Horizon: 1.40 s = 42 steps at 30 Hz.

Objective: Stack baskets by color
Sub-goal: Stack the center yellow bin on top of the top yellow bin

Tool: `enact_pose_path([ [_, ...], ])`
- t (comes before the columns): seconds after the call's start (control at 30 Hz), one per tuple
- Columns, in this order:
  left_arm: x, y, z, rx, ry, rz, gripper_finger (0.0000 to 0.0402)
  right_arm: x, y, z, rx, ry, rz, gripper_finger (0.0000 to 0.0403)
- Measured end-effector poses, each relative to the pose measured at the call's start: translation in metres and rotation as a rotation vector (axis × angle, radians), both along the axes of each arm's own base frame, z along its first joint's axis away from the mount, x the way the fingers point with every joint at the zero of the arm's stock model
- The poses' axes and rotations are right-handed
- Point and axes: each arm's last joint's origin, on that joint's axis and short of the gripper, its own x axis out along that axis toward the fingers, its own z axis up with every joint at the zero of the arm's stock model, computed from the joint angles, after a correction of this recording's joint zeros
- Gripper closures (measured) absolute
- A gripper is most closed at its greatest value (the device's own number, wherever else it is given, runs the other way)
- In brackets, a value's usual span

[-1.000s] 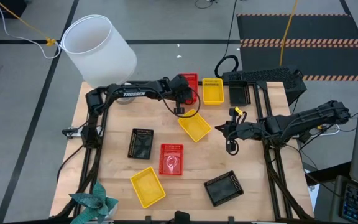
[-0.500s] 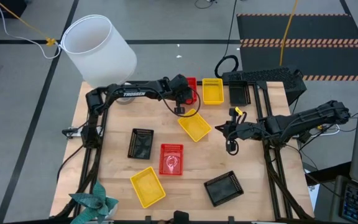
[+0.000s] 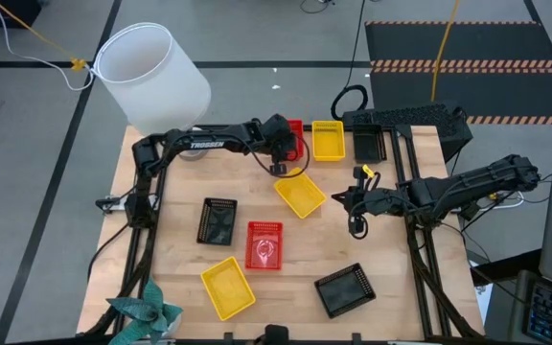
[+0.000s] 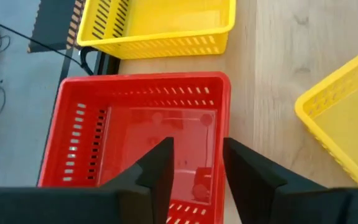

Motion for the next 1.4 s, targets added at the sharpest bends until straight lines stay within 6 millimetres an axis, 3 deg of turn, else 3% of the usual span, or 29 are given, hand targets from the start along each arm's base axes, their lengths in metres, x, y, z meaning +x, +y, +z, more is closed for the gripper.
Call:
enact_pose_path([
  [0.33, -0.012, -0.011, 0.039, -0.034, -0.080, 0.049, 0.0268, 0.000, 0.000, 0.000, -0.002, 0.002, 0.002, 0.0403],
  [0.83, -0.032, -0.080, 0.097, -0.100, -0.111, -0.063, 0.0280, 0.001, 0.000, 0.001, 0.002, -0.008, -0.001, 0.0403],
  [1.17, -0.039, -0.124, 0.097, -0.157, 0.006, -0.155, 0.0280, 0.007, 0.005, 0.008, 0.139, -0.106, 0.091, 0.0403],
  [1.4, -0.040, -0.128, 0.072, -0.134, 0.034, -0.202, 0.0280, 0.008, 0.007, 0.011, 0.277, -0.100, 0.048, 0.0403],
])
